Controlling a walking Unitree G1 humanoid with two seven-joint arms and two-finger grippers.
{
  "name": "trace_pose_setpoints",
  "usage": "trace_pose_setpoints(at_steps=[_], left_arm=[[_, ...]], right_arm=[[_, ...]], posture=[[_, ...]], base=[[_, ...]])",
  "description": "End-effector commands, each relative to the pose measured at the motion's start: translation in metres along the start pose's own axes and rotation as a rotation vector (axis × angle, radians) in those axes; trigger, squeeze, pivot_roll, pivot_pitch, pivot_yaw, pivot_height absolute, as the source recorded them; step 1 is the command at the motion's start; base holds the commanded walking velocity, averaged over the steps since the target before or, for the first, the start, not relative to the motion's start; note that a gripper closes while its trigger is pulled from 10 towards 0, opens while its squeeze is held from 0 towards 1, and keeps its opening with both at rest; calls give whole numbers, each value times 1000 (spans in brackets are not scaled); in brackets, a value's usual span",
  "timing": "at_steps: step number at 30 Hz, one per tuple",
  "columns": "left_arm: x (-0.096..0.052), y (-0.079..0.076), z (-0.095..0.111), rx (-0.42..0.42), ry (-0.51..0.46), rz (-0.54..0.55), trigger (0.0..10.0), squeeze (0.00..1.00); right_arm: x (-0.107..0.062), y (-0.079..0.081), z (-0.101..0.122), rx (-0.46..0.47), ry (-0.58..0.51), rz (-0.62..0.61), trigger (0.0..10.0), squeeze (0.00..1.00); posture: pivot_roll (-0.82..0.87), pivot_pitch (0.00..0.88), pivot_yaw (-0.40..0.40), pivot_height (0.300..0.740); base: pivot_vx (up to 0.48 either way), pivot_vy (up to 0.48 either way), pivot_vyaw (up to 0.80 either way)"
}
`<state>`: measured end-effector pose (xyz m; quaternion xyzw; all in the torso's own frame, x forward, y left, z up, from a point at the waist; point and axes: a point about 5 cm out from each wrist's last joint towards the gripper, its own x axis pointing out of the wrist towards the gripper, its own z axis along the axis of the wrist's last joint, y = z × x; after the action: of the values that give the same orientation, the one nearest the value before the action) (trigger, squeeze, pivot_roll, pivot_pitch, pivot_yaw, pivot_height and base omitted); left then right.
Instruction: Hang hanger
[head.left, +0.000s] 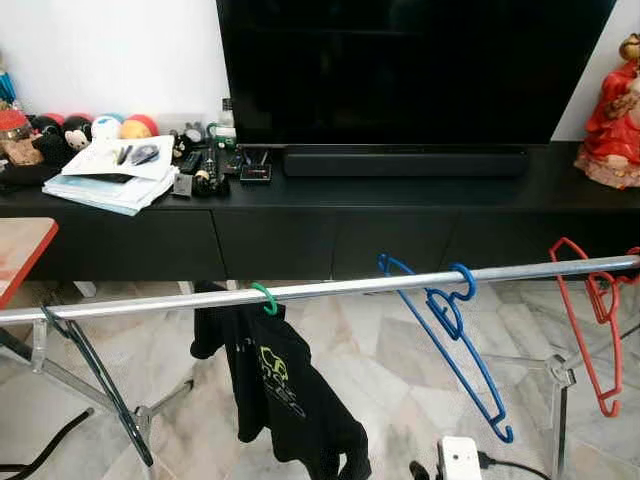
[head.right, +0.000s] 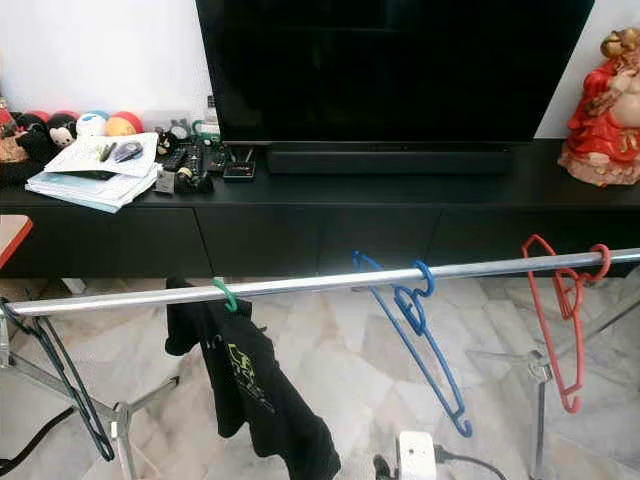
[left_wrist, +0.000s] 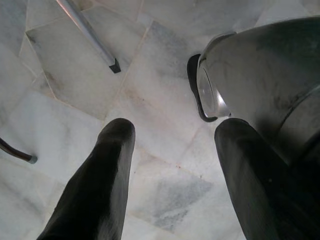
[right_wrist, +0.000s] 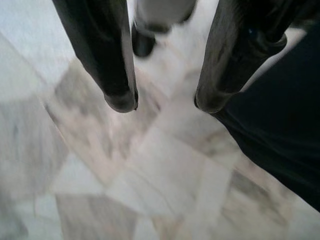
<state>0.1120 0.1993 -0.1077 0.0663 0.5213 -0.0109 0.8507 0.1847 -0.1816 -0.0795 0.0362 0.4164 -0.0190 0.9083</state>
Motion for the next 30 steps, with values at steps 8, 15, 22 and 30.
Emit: trace_pose_setpoints(at_steps=[8,15,22,30], left_arm=[[3,-8,13,-46,-38,-14,10000,0],[3,5,20,-64,-86,80,10000,0],[3,28,44,-68,-166,96,10000,0],[3,33,62,-46,-214,66,10000,0]], right_arm=[[-6,-19,-18,25,55,-92,10000,0],[-8,-28,-22,25,66,-102,10000,0],[-10,-36,-21,42,50,-124,10000,0],[-8,-25,-22,74,47,-123,10000,0]], posture=[[-67,0,7,721],[-68,0,4,721],[-92,0,27,721],[-80,20,55,721]], base=[[0,0,0],[0,0,0],[0,0,0],[0,0,0]])
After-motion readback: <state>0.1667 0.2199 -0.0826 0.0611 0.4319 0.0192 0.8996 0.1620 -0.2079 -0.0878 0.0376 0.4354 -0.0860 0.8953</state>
